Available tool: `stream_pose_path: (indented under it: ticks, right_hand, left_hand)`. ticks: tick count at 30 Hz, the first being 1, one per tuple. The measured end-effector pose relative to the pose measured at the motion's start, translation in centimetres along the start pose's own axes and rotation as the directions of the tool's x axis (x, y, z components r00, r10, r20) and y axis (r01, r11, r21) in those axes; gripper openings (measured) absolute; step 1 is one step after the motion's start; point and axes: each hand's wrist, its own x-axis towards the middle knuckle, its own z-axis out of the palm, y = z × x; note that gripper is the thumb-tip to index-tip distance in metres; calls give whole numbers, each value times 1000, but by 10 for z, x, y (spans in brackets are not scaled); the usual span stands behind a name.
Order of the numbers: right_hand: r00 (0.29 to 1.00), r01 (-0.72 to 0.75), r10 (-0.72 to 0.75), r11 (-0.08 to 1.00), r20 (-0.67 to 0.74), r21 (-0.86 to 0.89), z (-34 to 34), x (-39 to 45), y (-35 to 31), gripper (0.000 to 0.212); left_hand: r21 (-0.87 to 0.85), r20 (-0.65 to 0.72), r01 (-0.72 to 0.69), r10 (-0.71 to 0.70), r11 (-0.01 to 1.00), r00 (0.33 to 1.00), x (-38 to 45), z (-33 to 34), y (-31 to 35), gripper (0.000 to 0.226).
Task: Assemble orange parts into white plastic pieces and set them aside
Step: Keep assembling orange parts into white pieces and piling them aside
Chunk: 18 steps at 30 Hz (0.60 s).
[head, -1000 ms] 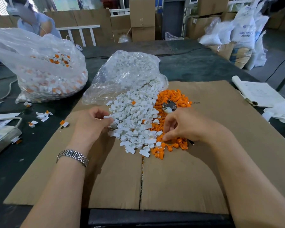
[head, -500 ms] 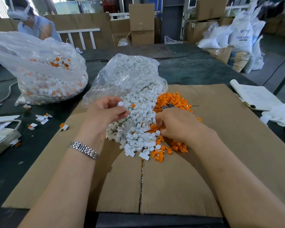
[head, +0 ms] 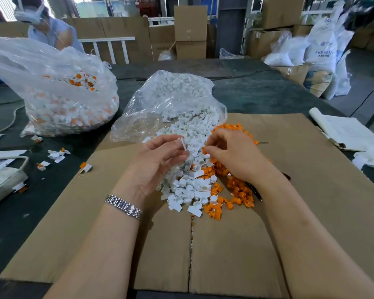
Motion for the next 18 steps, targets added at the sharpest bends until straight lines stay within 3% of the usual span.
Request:
stream_pose_path:
  ticks: [4, 6, 13, 18]
  right_hand:
    - [996, -24, 50, 942, -69, 334, 6, -6, -10, 4]
    - [996, -14, 49, 914, -76, 406, 8, -8, -14, 5]
    - [995, 10, 39, 880, -95, 474, 14, -9, -20, 8]
    - [990, 41, 18, 911, -139, 411, 22, -9, -21, 7]
  left_hand:
    - [-36, 38, 34, -32, 999, 999, -3, -1, -2, 20]
    - [-38, 56, 28, -26, 999, 998, -3, 0, -2, 19]
    - [-55, 82, 54, -49, 997, 995, -5, 3, -4, 24]
    - [-84, 89, 48, -40, 995, 995, -4, 3, -5, 24]
